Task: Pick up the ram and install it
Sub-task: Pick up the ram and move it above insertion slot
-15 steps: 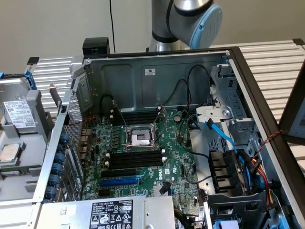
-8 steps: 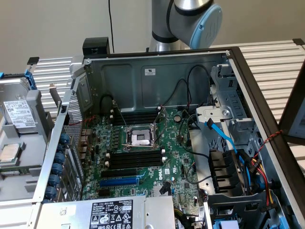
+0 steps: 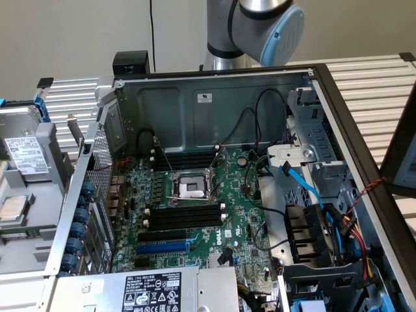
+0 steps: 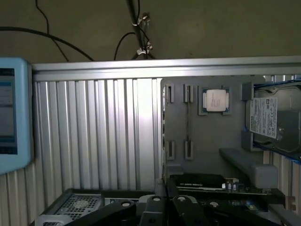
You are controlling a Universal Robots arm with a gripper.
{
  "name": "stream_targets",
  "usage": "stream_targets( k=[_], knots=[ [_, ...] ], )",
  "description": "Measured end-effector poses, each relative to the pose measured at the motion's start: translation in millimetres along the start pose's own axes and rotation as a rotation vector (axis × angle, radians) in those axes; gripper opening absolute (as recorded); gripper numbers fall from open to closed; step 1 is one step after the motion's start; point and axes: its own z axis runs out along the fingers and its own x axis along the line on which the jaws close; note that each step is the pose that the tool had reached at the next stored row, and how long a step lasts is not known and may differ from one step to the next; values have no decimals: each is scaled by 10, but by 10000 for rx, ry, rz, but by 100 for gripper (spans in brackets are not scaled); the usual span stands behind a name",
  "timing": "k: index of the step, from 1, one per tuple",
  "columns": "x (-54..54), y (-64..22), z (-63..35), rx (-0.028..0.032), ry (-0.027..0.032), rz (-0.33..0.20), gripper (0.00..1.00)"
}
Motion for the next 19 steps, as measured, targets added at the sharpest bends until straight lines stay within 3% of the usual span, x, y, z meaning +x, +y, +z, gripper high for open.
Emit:
stream_targets(
  k=[8,19],
  knots=[
    [56,-325,-69,0,0,0,12],
    [70,-825,-45,-2,0,1,12]
  ],
)
